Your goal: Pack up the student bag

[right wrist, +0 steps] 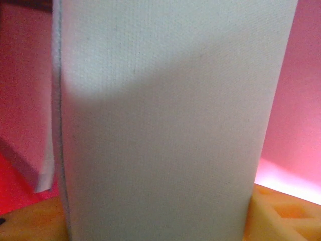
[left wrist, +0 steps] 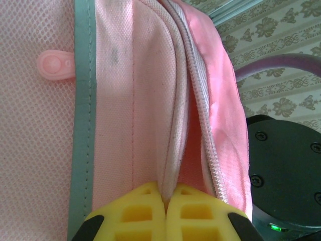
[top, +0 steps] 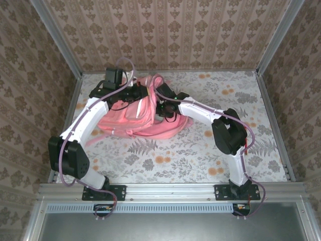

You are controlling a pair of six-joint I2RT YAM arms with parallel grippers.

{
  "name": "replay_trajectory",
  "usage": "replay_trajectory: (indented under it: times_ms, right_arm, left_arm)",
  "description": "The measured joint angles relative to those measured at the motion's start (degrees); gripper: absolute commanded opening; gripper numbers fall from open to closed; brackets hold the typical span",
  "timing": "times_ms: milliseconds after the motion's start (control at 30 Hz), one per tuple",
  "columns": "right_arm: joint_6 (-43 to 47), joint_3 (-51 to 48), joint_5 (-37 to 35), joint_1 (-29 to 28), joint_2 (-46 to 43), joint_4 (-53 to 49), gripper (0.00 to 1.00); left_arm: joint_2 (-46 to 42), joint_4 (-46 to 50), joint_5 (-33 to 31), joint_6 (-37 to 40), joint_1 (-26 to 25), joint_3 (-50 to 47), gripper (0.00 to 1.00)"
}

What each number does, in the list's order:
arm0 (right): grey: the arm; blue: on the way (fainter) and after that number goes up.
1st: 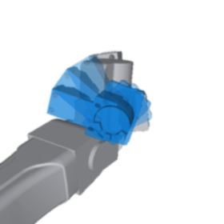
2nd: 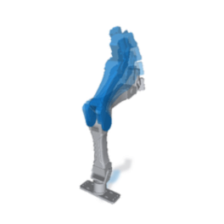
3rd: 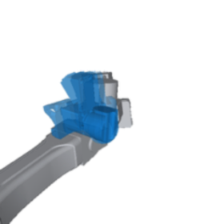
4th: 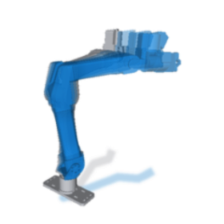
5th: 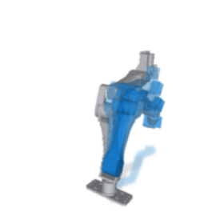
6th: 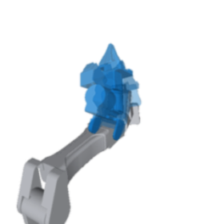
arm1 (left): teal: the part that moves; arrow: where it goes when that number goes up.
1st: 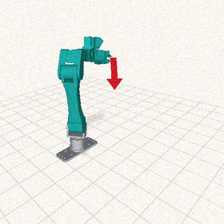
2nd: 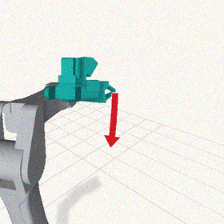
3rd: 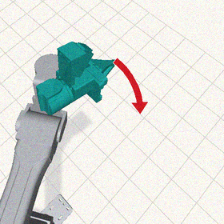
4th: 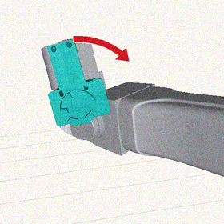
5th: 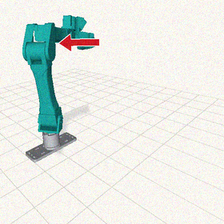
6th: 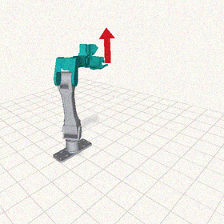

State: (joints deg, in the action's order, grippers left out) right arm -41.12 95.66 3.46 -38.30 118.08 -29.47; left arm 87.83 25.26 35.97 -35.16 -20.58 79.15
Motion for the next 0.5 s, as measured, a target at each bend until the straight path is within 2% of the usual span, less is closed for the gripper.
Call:
replay_trajectory:
  times_ms: [33, 67, 267, 500]
  right_arm:
    - [0.46, 0.13, -1.49, 0.00, -0.11, -1.31, 0.80]
    - [0.76, 0.15, -2.82, 0.00, -0.28, -2.62, 0.99]
    - [3.26, -0.90, -6.86, 0.00, -1.88, -5.33, 1.00]
    - [3.91, -6.75, -9.55, 0.48, -10.08, -5.79, 1.00]
  left_arm:
    - [0.00, 0.02, 0.02, 0.02, 0.00, 0.00, 0.00]
    - [0.00, 0.04, 0.04, 0.00, 0.00, 0.00, 0.00]
    - [0.00, 0.20, 0.22, 0.02, 0.00, 0.00, 0.00]
    - [0.00, 0.17, 0.48, 0.26, 0.00, 0.00, 0.00]
